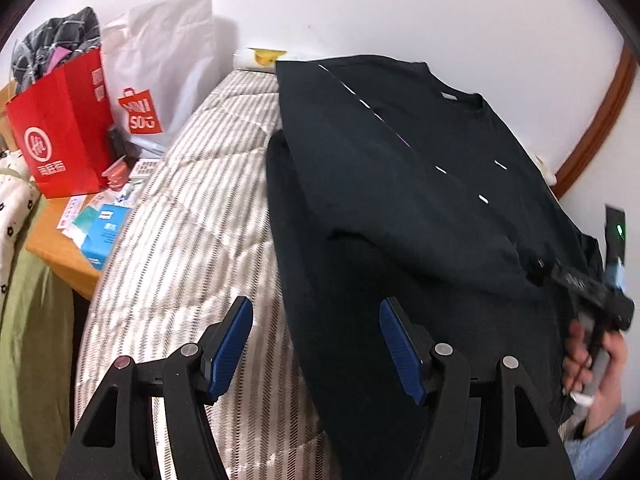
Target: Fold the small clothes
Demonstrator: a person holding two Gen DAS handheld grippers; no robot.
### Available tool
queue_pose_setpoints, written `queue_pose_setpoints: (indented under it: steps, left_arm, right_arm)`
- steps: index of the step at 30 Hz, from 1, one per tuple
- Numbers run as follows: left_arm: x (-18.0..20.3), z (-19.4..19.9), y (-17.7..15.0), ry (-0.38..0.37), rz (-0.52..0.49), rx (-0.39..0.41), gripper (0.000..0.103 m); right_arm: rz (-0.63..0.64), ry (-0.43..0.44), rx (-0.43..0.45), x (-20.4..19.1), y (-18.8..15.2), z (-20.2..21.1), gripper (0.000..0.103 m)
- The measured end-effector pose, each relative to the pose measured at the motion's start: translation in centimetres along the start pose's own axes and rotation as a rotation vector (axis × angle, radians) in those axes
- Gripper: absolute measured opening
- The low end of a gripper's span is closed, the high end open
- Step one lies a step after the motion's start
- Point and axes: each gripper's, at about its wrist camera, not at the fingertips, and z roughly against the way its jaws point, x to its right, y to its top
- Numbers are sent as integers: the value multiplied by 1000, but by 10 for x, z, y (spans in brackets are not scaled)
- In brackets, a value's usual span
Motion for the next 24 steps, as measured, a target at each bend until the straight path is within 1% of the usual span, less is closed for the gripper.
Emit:
queue_pose_setpoints:
  steps: [1,2,3,4,6,7,9,10,13,16,19,23,24]
  left_arm:
    - [4,-3,0,-3,-7,-1,63]
    - [7,-5,-1,-6,-13,-4,63]
    - [9,-8,-1,-13,-13,-8,63]
    - [11,-11,-1,-17,-9,-11,63]
    - [13,-18,-3,-17,0,-24,63]
    - [14,-20,-4,-14,-2,-30,63]
    - [17,-26,-6,9,-12,-44,63]
    - [19,-26,-7,23,-24,-37,63]
    - [24,-27,-9,44,-48,-38,63]
    - [25,-28,-10,55,-56,-36,63]
    - [27,-28,-10,67,-63,-33,63]
    - [30,-29,-9,82,-71,-38,64]
    - [30,-29,-9,81,-71,-40,64]
  right_arm:
    - [14,-20,21,-4,2,-2,62]
    - [42,-28,25,-10,3,-4,53]
    - [67,-38,31,-16,5,-6,41]
    - [95,-41,46,-22,7,-5,17]
    - [137,-9,40,-27,12,-4,15]
    - [158,-33,63,-29,17,2,15]
    - [183,-51,114,-27,27,17,15]
    - [183,-61,136,-24,33,23,15]
    - [162,-113,208,-3,55,49,15]
    - [121,-178,247,23,73,62,15]
    - [59,-221,259,53,85,67,15]
    - [-15,-208,236,83,91,58,16]
    - [-24,-209,224,86,90,54,19]
